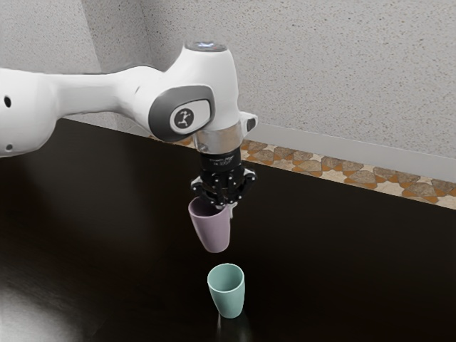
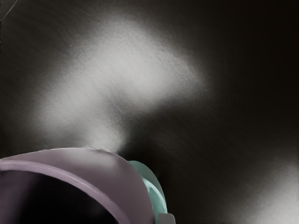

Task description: Place the left cup onto the right cup

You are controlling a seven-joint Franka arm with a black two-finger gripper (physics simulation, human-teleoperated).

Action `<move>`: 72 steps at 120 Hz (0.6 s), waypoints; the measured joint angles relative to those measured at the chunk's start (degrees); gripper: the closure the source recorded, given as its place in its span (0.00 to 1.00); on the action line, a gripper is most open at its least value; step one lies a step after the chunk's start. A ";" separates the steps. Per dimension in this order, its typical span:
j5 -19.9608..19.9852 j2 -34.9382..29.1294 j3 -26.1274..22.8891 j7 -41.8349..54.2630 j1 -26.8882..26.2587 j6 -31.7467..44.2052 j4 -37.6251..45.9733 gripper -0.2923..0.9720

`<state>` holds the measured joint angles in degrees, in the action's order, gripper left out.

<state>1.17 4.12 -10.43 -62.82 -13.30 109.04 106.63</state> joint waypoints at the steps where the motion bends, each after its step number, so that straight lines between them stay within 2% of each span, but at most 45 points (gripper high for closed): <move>1: 0.00 -0.04 -0.01 -0.19 -0.04 0.08 0.06 0.85; 72: 1.70 -1.28 -0.38 -9.49 -1.09 4.50 5.09 0.85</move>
<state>2.88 2.85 -10.81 -72.31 -14.40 113.54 111.72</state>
